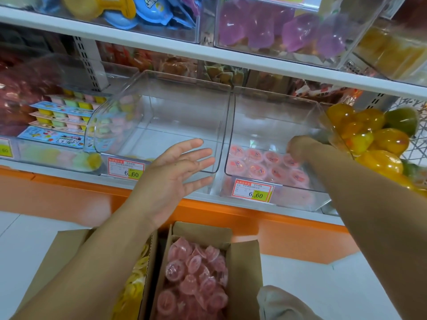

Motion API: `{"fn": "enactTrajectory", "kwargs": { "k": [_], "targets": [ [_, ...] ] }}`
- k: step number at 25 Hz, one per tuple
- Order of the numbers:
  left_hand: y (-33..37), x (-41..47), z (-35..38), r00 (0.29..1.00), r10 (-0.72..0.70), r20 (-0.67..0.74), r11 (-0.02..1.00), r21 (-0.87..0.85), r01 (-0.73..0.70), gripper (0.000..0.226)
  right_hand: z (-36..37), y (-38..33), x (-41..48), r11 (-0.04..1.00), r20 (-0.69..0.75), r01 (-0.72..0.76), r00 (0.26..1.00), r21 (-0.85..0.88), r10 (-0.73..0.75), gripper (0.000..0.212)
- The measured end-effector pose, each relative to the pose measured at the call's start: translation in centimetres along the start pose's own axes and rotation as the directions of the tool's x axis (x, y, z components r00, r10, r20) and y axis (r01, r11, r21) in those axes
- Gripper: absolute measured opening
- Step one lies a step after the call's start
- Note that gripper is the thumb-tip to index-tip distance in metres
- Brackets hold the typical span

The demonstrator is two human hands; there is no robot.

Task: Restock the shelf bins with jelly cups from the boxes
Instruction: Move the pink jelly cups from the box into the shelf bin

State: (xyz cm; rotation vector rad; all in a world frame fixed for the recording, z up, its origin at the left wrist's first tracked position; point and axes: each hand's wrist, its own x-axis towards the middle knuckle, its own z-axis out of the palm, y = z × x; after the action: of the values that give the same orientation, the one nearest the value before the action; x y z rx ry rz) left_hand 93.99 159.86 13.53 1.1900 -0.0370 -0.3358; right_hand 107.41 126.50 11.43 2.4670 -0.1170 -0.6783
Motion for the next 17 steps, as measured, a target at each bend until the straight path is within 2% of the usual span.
{"fn": "enactTrajectory", "kwargs": {
  "k": [2,4,6,8,9,11,12,14,15,17],
  "targets": [
    [0.0,-0.6,-0.3,0.999,-0.04,0.025,0.999,0.03,0.039,0.035,-0.2,0.2,-1.3,0.996,-0.054,0.018,0.998,0.082,-0.014,0.036],
    [-0.1,-1.6,-0.9,0.992,-0.11,0.058,0.991,0.076,0.106,0.033,-0.5,0.4,-3.4,0.936,-0.24,0.027,0.969,0.352,0.063,0.037],
    [-0.6,-2.8,-1.8,0.976,-0.212,0.055,0.971,0.124,0.204,0.029,-1.4,-0.2,-7.9,0.769,-0.354,0.056,0.907,0.637,0.227,0.036],
    [-1.7,-3.9,-2.6,0.949,-0.314,0.016,0.935,0.18,0.306,0.025,-1.7,-1.5,-14.1,0.643,-0.429,0.189,0.871,0.742,0.239,0.028],
    [-2.6,-4.5,-3.1,0.931,-0.365,-0.012,0.91,0.209,0.359,0.024,-1.6,-2.3,-17.2,0.537,-0.41,0.262,0.895,0.802,0.176,0.022],
    [-4.7,-5.8,-3.5,0.894,-0.444,-0.07,0.859,0.251,0.446,0.025,-1.3,-4.5,-22.6,0.353,-0.287,0.307,0.952,0.884,-0.111,0.015],
    [-5.9,-6.5,-3.5,0.879,-0.468,-0.096,0.841,0.258,0.476,0.027,-0.7,-6.0,-24.0,0.344,-0.211,0.298,0.94,0.89,-0.268,0.015],
    [-8.7,-7.8,-3.4,0.845,-0.514,-0.148,0.806,0.255,0.535,0.034,1.7,-10.0,-24.7,0.381,-0.074,0.281,0.876,0.881,-0.477,0.017],
    [-10.2,-8.5,-3.4,0.818,-0.549,-0.173,0.783,0.235,0.576,0.034,3.4,-12.6,-24.3,0.405,-0.015,0.27,0.846,0.874,-0.532,0.019],
    [-13.8,-10.0,-3.7,0.745,-0.616,-0.256,0.736,0.15,0.661,0.024,8.0,-18.4,-21.9,0.44,0.089,0.197,0.831,0.876,-0.55,0.029]
  ]
}}
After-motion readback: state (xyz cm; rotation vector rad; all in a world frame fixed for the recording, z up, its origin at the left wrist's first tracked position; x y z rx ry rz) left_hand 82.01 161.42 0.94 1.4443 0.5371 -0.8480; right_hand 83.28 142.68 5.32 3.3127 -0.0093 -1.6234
